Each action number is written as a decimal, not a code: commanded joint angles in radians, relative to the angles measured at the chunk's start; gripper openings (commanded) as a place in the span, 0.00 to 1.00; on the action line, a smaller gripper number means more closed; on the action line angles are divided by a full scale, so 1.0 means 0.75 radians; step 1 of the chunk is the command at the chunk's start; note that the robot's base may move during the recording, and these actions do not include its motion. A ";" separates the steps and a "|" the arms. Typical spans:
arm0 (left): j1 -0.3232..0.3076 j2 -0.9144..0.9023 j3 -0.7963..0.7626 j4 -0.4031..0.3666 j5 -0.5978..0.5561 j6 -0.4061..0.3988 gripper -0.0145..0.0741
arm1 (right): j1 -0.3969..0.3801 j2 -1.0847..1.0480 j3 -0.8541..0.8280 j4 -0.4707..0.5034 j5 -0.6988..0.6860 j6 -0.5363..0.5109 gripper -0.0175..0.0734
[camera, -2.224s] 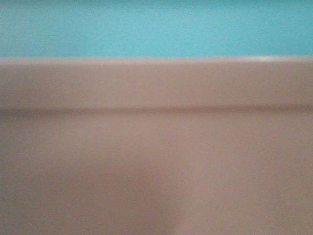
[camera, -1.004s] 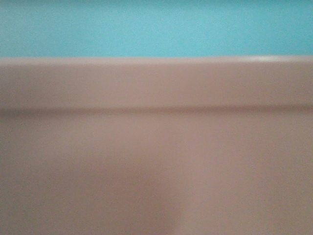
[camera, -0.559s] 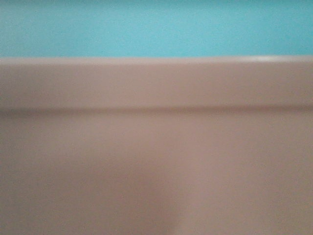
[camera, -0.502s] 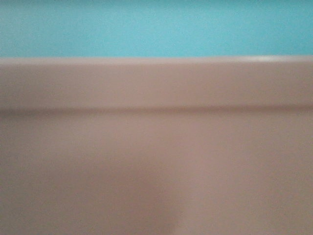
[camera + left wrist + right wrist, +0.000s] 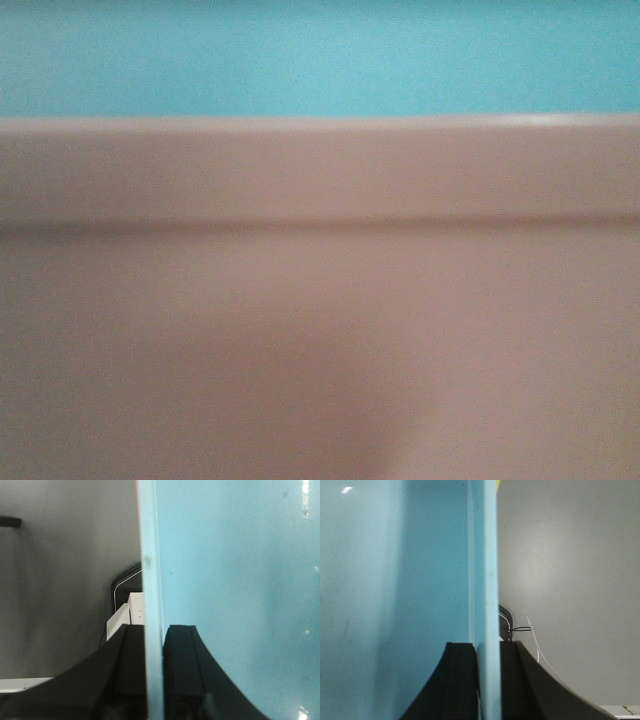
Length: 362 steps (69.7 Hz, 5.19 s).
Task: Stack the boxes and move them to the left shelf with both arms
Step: 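Keep gripping both bin rims while the base approaches the shelf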
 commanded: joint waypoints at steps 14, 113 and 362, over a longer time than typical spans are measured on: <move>-0.026 -0.049 -0.051 -0.105 0.095 -0.005 0.16 | 0.012 -0.046 -0.046 0.019 -0.030 0.000 0.25; -0.026 -0.049 -0.051 -0.151 0.095 -0.005 0.16 | 0.011 -0.046 -0.046 0.019 0.025 0.000 0.25; -0.026 -0.049 -0.051 -0.165 0.095 -0.005 0.16 | 0.008 -0.046 -0.046 0.015 0.040 0.000 0.25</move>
